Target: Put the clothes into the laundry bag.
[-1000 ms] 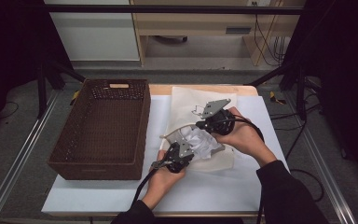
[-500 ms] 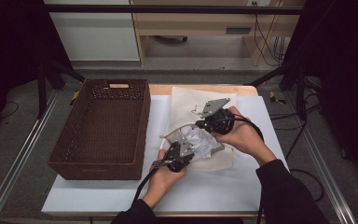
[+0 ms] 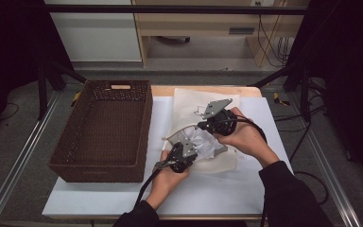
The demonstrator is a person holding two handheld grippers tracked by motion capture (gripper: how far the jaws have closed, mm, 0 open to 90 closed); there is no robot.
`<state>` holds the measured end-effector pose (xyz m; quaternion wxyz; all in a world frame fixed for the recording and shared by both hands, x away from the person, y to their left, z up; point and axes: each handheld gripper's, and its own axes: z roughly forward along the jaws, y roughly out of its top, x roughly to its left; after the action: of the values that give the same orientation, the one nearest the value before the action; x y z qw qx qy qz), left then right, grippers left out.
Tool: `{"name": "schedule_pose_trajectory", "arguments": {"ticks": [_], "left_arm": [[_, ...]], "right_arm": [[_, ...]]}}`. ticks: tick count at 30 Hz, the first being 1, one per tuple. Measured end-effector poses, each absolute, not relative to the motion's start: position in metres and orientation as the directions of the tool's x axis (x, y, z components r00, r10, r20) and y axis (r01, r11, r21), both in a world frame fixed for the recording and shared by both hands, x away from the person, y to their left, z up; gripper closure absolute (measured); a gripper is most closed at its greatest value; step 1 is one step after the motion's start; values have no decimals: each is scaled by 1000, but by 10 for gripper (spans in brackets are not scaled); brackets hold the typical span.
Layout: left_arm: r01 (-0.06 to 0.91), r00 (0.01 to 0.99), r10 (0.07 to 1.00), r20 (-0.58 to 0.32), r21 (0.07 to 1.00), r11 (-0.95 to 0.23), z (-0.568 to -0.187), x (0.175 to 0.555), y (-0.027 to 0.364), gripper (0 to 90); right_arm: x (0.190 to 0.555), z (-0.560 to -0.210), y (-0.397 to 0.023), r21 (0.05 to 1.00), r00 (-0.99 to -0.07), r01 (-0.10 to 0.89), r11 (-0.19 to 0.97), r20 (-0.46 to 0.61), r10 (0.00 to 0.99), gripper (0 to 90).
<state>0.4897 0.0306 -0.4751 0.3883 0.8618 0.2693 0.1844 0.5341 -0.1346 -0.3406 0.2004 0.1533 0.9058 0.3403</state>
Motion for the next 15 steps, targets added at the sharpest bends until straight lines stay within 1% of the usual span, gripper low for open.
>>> {"name": "schedule_pose_trajectory", "arguments": {"ticks": [15], "left_arm": [[326, 784, 611, 108, 766, -553, -474, 495, 27, 900]], "right_arm": [[533, -341, -132, 674, -875, 141, 725, -258, 411, 900]]}}
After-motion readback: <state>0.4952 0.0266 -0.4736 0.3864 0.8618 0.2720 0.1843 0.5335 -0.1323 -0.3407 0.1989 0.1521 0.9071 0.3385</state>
